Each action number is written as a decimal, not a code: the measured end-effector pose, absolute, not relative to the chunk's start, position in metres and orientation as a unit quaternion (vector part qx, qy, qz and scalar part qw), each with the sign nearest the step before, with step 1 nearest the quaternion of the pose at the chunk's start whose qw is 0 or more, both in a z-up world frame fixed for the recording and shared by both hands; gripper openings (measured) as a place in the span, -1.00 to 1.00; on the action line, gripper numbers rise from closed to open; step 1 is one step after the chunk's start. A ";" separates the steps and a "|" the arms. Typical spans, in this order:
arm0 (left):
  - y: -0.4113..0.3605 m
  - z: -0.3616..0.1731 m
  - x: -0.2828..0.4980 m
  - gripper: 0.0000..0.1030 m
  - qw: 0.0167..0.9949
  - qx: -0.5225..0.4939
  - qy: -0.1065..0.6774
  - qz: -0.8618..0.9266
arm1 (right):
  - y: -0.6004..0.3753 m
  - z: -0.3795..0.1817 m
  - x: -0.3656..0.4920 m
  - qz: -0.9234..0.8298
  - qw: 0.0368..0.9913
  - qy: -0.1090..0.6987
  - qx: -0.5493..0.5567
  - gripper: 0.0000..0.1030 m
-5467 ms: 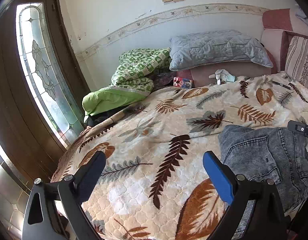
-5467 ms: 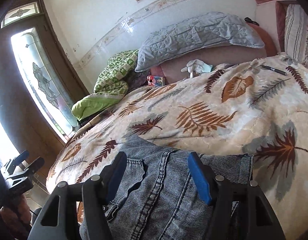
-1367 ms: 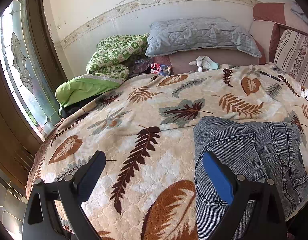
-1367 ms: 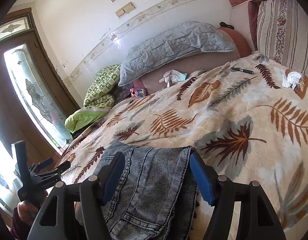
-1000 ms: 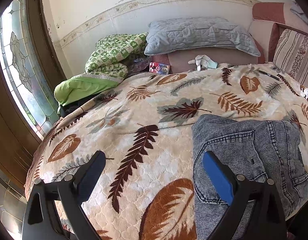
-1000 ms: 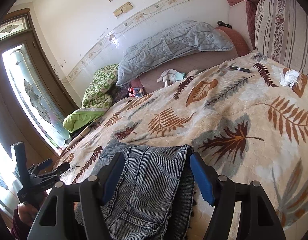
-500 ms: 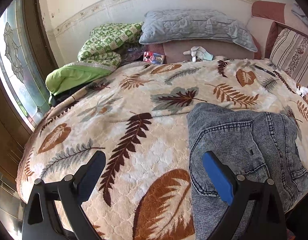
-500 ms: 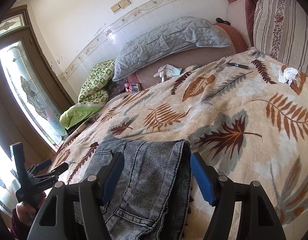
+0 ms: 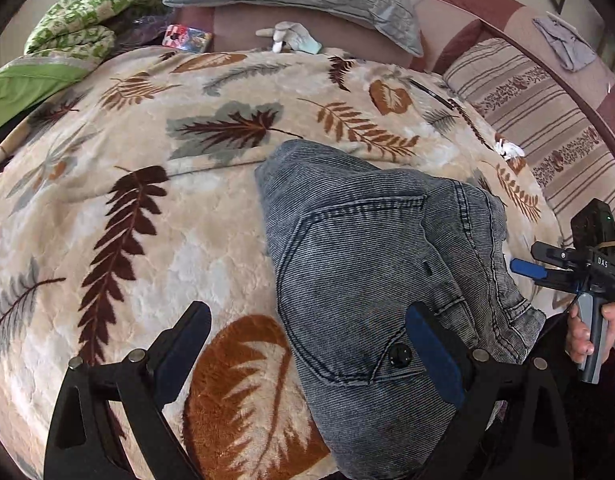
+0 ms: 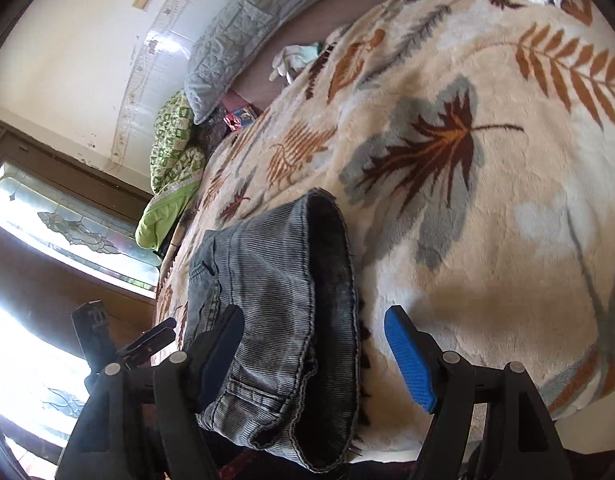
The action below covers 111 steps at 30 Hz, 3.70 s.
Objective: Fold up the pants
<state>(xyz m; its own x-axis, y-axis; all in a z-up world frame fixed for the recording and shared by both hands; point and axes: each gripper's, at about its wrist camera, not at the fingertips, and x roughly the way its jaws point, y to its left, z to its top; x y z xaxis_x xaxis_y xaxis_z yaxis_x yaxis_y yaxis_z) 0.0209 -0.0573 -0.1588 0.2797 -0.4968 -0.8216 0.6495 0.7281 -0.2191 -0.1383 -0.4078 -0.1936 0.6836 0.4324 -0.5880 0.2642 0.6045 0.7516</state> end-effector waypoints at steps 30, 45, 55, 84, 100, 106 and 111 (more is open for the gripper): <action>-0.081 -0.177 0.047 0.88 0.682 -0.014 0.513 -0.521 | -0.317 -0.191 -0.048 0.215 0.787 0.444 0.371 0.29; -0.060 -0.137 0.039 -0.18 0.735 -0.026 0.451 -0.505 | -0.305 -0.140 -0.049 0.234 0.828 0.364 0.356 -0.17; -0.074 -0.060 0.082 -0.20 0.787 -0.012 0.409 -0.462 | -0.323 -0.086 0.003 0.240 0.837 0.321 0.373 -0.17; -0.103 -0.167 0.219 0.06 0.834 0.027 0.486 -0.259 | -0.355 -0.211 0.157 0.134 0.776 0.411 0.458 0.21; -0.061 -0.069 0.139 0.74 0.935 0.075 0.332 -0.095 | -0.348 -0.108 0.069 0.009 0.897 0.325 0.299 0.32; -0.042 -0.030 0.092 0.88 0.961 0.070 0.262 -0.057 | -0.319 -0.056 0.024 -0.013 0.942 0.247 0.229 0.38; -0.028 -0.017 0.057 0.93 0.975 0.057 0.213 -0.037 | -0.287 -0.042 -0.015 -0.024 0.965 0.196 0.175 0.48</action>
<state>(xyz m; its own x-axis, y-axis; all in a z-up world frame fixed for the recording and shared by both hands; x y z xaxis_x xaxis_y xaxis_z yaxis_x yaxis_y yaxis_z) 0.0568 -0.0278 -0.0172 0.9065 -0.0482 -0.4195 0.0970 0.9907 0.0956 -0.0151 -0.2873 -0.0424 0.9224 0.0229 -0.3855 0.1141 0.9375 0.3287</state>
